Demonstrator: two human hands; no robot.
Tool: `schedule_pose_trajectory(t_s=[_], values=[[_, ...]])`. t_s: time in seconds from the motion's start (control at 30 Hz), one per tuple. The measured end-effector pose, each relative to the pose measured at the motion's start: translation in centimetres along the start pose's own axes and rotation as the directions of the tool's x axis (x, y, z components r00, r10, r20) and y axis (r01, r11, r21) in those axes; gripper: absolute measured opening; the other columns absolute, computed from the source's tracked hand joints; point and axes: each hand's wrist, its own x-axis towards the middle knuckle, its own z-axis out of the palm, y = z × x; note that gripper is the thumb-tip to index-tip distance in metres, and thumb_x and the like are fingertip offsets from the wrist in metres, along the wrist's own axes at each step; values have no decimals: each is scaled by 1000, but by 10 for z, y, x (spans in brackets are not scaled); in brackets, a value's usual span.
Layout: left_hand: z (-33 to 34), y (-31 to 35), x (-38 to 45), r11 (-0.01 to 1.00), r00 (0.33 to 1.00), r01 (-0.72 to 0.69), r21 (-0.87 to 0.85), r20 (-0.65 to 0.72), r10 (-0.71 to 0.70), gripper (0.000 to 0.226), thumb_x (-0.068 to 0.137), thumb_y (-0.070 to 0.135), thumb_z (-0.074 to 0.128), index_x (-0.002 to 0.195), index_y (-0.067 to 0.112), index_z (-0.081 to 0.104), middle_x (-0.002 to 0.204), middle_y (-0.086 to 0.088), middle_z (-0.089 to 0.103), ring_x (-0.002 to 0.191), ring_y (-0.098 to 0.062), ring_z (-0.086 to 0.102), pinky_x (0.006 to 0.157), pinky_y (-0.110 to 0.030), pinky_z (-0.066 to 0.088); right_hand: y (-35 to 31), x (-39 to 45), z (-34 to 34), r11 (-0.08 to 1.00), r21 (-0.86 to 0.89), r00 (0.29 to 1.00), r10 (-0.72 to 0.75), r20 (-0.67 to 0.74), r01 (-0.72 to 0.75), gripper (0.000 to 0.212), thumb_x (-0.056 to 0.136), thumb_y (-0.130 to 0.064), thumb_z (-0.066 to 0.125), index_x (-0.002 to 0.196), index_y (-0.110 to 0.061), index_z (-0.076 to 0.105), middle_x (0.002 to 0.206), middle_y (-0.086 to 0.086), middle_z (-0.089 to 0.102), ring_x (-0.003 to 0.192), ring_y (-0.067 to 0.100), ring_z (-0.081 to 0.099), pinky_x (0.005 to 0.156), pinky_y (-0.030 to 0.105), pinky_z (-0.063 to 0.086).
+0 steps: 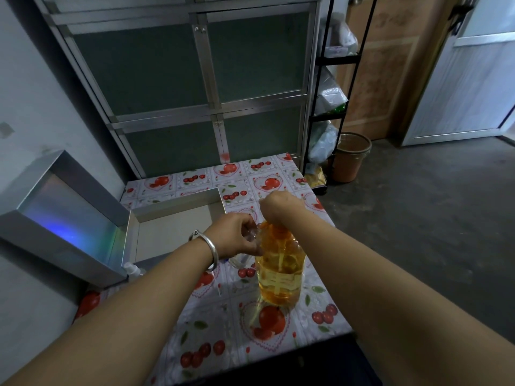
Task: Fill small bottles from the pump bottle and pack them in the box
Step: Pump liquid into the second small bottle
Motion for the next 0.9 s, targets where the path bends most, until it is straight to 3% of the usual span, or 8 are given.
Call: schedule_pose_trajectory(t_s=[0.1,0.23,0.4,0.47,0.53,0.63,0.8,0.9], values=[[-1,0,0,1000,1000,0,-16,-5,0,32,68,28,79,88,16,58,72,8,53,65,-7,49,56,-16,39,-2,-1,-3,994,108,998,-29,48,24,34,92,-18,40,116,-5,59,106,15,64,87,28,61,88,45,53],[0,0,2,1000,1000,8,-29,-2,-8,32,68,27,80,88,17,56,71,8,52,62,-6,47,55,-17,37,-3,-3,-3,998,-61,999,32,-9,-33,22,92,-13,42,108,-8,55,78,5,45,84,24,47,97,43,41],[1,0,2,1000,1000,12,-25,6,-12,33,67,27,80,88,17,57,73,7,53,65,-8,49,56,-17,39,-3,-1,-3,1000,22,1000,2,27,-2,34,94,-21,41,123,-10,55,108,12,59,93,27,55,95,44,47],[0,1,1,1000,1000,7,-18,4,-7,33,68,28,79,89,17,57,77,6,55,70,-10,52,59,-17,42,-1,-1,-4,996,88,999,-31,34,28,33,93,-21,40,114,-5,60,90,10,60,85,26,59,87,43,53],[0,0,2,1000,1000,2,-13,-2,-2,33,68,29,79,89,17,57,75,8,53,68,-9,50,57,-16,40,0,0,-3,999,46,999,-29,22,28,31,92,-17,40,110,-4,61,73,4,51,78,24,54,83,40,53],[1,0,2,1000,1000,8,-4,-4,-8,36,68,29,80,92,13,59,75,6,52,69,-12,50,58,-18,41,-2,-5,-2,996,-88,1000,0,-30,-3,24,92,-14,41,109,-7,57,83,5,49,83,23,48,92,39,45],[2,-1,0,1000,1000,6,-2,-4,-6,34,68,28,79,91,14,58,76,5,53,70,-12,50,59,-18,42,-4,-3,-3,999,-39,1000,-7,25,8,34,93,-17,40,123,-10,54,104,13,56,91,26,53,95,44,46],[0,0,0,1000,1000,4,-12,-1,-4,35,68,29,79,92,15,58,80,3,57,71,-12,52,61,-20,44,-4,1,-5,1000,11,999,-24,48,23,31,90,-14,42,113,-4,60,76,6,53,84,26,55,91,44,50]])
